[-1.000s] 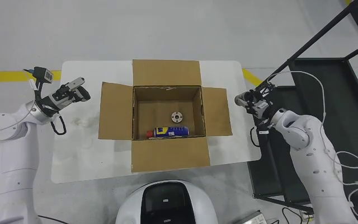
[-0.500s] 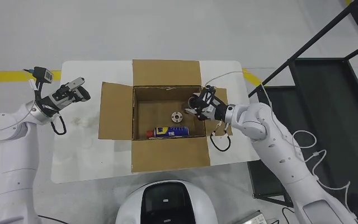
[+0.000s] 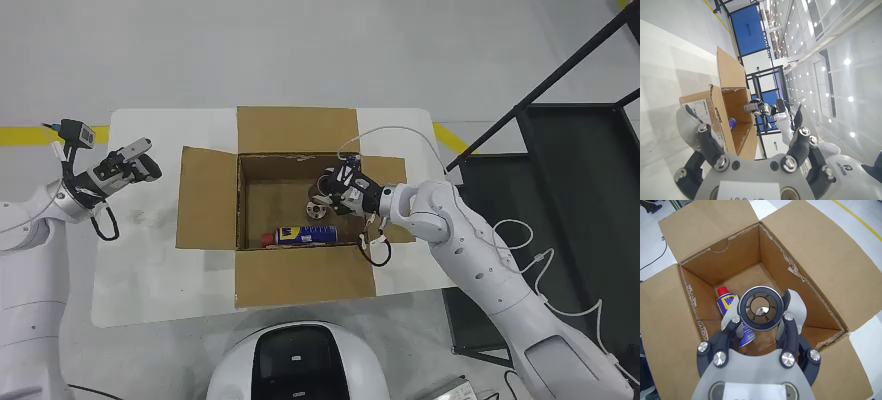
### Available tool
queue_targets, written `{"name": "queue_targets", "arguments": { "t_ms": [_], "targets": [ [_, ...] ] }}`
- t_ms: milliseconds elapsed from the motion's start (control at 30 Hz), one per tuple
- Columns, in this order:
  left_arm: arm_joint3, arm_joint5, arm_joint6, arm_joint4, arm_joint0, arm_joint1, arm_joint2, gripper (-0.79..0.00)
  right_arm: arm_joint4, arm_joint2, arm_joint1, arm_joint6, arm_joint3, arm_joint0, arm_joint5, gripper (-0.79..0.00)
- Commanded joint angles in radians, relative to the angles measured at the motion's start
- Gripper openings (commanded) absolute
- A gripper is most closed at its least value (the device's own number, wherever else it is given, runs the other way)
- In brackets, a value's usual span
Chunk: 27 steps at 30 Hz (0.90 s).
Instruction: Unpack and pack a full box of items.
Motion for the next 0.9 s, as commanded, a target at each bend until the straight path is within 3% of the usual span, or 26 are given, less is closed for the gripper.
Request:
{"name": "queue_targets", "arguments": {
  "t_ms": [0, 200, 333, 600, 867],
  "targets": [
    [0.000, 0.000, 0.000, 0.000, 0.000, 0.000, 0.000, 0.000, 0.000, 0.000, 0.000, 0.000, 0.000, 0.000, 0.000, -0.785],
    [0.000, 0.000, 0.000, 0.000, 0.000, 0.000, 0.000, 0.000, 0.000, -0.007, -0.003, -0.008, -0.003, 0.001, 0.007, -0.785],
    [0.000, 0.000, 0.000, 0.000, 0.000, 0.000, 0.000, 0.000, -0.034, -0.090, -0.030, 0.013, 0.059, 0.094, 0.019, -0.785],
    [0.000, 0.000, 0.000, 0.000, 0.000, 0.000, 0.000, 0.000, -0.043, -0.339, -0.145, -0.028, 0.334, 0.313, 0.048, -0.785],
    [0.000, 0.000, 0.000, 0.000, 0.000, 0.000, 0.000, 0.000, -0.080, -0.492, -0.256, -0.130, 0.596, 0.430, 0.040, -0.785]
  ]
}}
